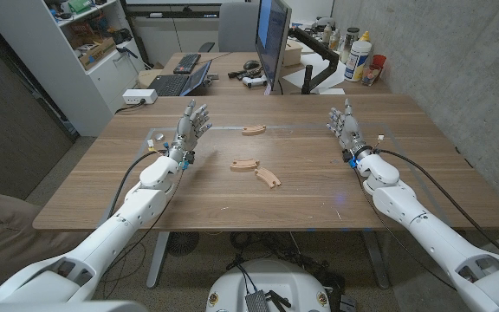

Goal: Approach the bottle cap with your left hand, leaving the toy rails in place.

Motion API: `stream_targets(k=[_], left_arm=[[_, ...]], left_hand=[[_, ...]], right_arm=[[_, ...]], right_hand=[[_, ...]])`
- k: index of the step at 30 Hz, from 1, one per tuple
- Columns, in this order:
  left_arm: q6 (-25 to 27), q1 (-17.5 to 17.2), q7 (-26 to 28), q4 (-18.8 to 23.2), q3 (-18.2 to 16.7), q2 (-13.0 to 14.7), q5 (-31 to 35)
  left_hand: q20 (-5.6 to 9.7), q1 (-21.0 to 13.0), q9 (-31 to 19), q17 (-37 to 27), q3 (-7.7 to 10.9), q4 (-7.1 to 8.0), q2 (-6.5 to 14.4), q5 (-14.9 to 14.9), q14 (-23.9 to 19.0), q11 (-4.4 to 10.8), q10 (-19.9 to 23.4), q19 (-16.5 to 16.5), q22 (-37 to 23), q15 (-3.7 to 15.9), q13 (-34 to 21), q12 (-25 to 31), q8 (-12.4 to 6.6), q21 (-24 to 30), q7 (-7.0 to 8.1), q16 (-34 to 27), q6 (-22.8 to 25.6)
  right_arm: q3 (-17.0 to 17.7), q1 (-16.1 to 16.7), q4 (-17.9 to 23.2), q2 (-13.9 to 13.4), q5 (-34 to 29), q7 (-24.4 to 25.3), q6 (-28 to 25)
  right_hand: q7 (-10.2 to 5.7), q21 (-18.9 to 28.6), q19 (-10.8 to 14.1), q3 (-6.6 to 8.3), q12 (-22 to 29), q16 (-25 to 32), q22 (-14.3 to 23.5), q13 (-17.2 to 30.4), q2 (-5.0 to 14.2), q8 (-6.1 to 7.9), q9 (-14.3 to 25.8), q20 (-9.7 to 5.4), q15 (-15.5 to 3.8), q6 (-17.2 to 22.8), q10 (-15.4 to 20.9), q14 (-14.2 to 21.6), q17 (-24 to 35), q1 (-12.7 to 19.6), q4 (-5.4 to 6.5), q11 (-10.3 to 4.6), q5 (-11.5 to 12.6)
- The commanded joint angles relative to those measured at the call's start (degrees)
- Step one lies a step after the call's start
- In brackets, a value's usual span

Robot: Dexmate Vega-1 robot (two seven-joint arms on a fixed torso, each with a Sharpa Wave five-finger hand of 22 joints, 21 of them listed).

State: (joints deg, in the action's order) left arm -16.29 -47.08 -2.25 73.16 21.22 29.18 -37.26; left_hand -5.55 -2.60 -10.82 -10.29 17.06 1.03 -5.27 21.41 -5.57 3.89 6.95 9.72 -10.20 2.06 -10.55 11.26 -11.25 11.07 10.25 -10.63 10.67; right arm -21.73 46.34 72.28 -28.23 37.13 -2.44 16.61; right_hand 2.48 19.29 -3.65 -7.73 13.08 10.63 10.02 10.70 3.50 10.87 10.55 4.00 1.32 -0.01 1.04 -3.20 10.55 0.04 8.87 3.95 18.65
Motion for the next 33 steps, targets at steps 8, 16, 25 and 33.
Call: stream_targets(k=[8,16,25,33], left_arm=[[-0.31,0.46,-0.87,-0.91,0.11,-0.12,-0.16],[-0.34,0.23,0.93,0.57,0.82,1.0,2.62],[-0.83,-0.61,1.14,1.94,0.61,1.26,2.63],[-0.45,-1.67,2.34,4.1,0.47,2.33,3.55]], left_hand=[[0.1,-0.06,-0.11,-0.14,0.38,-0.02,-0.35,0.41,-0.3,-0.04,0.36,0.47,-0.15,0.45,-0.21,0.27,-0.25,0.36,-0.04,-0.16,0.42],[0.38,-0.17,-0.11,-0.13,0.37,-0.09,-0.25,0.42,0.6,-0.23,0.28,0.11,-0.14,0.93,-0.21,0.22,-0.26,0.21,-0.17,0.15,0.48],[0.66,-0.28,-0.1,-0.12,0.36,-0.17,-0.18,0.44,1.01,-0.31,0.19,-0.05,-0.13,1.15,-0.21,0.18,-0.19,0.16,-0.25,0.22,0.35],[0.76,-0.37,-0.1,-0.11,0.35,-0.25,-0.13,0.46,1.32,-0.42,0.22,-0.22,-0.12,1.0,-0.21,0.2,-0.18,0.1,-0.3,0.24,0.32]], right_arm=[[-0.64,-0.74,-0.45,0.23,-0.55,-0.07,-0.59],[-0.29,-0.31,-0.18,0.24,-0.73,0.32,0.52],[0.09,0.63,1.12,-0.74,-0.95,1.37,-0.22],[0.08,1.03,1.54,-0.92,-0.99,1.45,-0.23]], right_hand=[[0.26,0.01,0.28,-0.12,0.2,0.41,0.1,0.17,1.63,0.29,0.14,0.21,-0.13,0.05,0.31,-0.3,0.21,0.13,0.25,0.69,0.45],[-0.65,-0.33,0.7,-0.22,0.4,0.44,0.11,0.16,1.81,0.76,0.13,-0.05,-0.53,1.55,1.01,-0.12,0.18,0.26,0.15,-0.19,0.55],[-1.22,-1.9,-1.13,-0.39,1.07,-0.16,0.16,0.16,2.05,0.38,0.11,-0.37,-0.45,1.25,3.1,-2.23,0.16,0.35,0.04,-1.91,0.7],[-1.05,-2.22,-1.33,-0.46,1.02,-0.2,0.17,0.17,2.08,0.29,0.11,-0.44,-0.48,1.12,3.11,-2.58,0.16,0.35,0.02,-1.62,0.73]])
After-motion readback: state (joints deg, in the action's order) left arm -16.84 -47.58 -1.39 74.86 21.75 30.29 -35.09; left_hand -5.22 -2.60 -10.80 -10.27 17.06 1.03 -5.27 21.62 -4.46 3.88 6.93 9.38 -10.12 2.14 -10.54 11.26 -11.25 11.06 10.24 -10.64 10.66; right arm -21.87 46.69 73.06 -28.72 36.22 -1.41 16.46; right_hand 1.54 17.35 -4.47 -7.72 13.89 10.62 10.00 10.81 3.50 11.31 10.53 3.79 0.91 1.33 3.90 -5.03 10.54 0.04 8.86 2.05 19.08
